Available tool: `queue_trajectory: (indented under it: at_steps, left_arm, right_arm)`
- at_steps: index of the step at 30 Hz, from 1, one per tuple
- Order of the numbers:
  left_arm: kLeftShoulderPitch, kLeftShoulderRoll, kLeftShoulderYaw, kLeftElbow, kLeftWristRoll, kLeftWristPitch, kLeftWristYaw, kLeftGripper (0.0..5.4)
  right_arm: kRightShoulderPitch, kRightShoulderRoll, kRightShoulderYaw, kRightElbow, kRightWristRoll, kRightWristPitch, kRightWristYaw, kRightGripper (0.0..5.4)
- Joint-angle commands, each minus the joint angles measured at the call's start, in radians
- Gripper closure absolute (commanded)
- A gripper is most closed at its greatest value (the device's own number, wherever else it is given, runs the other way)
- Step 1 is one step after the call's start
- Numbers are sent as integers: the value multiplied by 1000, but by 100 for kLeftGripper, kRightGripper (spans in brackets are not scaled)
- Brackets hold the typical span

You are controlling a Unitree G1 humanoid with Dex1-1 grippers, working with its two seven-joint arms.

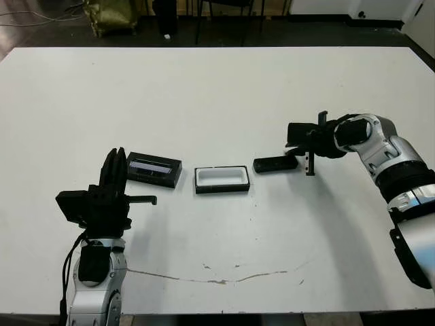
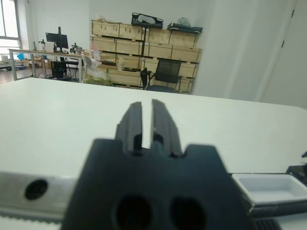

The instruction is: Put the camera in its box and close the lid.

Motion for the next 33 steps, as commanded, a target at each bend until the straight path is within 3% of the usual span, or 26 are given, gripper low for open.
queue_trajectory:
  at_steps: [1, 12, 18, 33]
  left_arm:
    - [17, 1, 1, 6, 5, 14, 4, 538]
    - [18, 3, 6, 13, -3, 6, -1, 538]
    - [22, 2, 7, 5, 0, 9, 3, 538]
    - [22, 1, 4, 3, 10, 18, 11, 538]
  right_arm:
    - [55, -8, -3, -8, 16, 18, 36, 540]
    - [125, -50, -29, -147, 81, 62, 108, 540]
    - [158, -78, -51, -192, 136, 31, 154, 540]
    - [231, -119, -83, -395, 213, 147, 240, 540]
